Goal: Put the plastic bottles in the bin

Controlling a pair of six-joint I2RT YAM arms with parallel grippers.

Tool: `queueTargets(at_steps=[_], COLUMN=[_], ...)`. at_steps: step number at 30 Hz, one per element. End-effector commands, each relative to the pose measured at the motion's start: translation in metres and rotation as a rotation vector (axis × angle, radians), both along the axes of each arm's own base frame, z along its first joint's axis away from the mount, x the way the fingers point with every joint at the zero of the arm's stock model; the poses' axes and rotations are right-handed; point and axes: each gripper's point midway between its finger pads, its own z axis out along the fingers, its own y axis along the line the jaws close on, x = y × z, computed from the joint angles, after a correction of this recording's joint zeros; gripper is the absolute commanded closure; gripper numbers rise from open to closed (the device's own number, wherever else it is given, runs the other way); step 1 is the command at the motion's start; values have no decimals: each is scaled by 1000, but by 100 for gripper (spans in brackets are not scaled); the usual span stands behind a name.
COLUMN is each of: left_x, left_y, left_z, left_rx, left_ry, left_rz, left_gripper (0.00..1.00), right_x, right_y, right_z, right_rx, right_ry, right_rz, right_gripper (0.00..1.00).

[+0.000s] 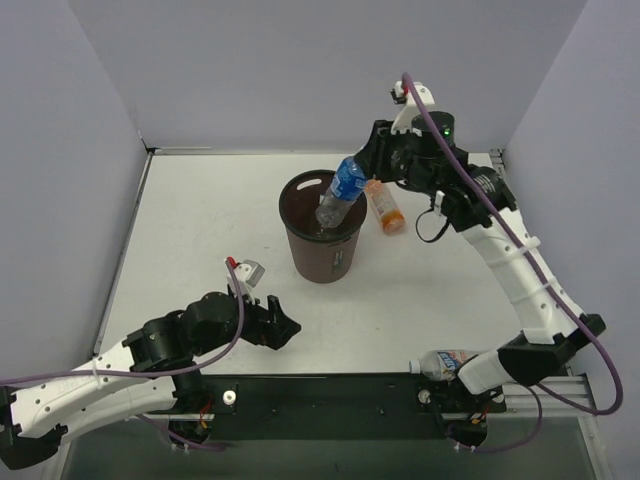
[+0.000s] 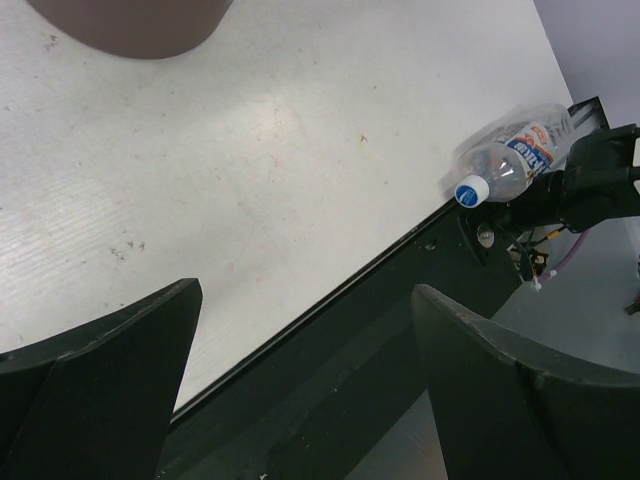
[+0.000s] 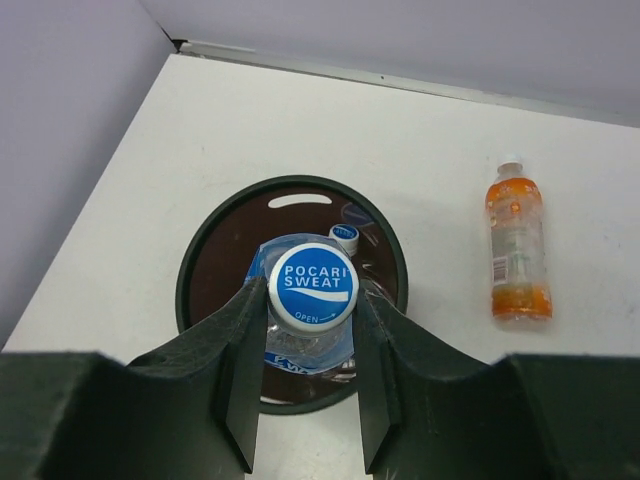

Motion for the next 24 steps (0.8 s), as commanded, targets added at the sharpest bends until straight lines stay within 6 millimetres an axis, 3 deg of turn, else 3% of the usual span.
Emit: queueTargets(at_steps=[1,4,5,6,7,9,12,16,18,22,24], left_x=[-8,-10,-8,-9,-9,-6,-6,-12,-23,-38,-50], left_y=[-8,-21,-28,-34,-39,-55,-78,-106,-124,-167,-185], left_z=[-13,-21,-24,-27,-28,-28,-24,-24,-28,-19,-34], left_rx=[13,19,25,28,30,30,24,14,15,-41,0], left_ry=[56,75,83,90,89,70,15,-38,-56,-112,-124], left_rz=[-41,-82,-90,-113,-126,-165,-216,-272,-316,-380,-433], left_gripper=[3,3,3,3,3,3,3,2,3,3,3], right_x=[25,28,27,27,24,21,16,-6,-8,-36,-52], right_y=[32,57,64,69,74,73,54,18,-5,-52,-74], right_z=[4,-19,-25,-27,-40,-31,-18,3,5,-8,-4], right_rx=[-27,-43,-46,-51,-79,-80,-81,-60,-38,-3,40], right_ry=[-55,-3,13,23,66,59,33,0,15,65,62], right_rz=[59,119,141,155,166,166,101,49,-25,-142,-193], right_gripper=[100,98,88,68,25,8,5,5,7,8,9])
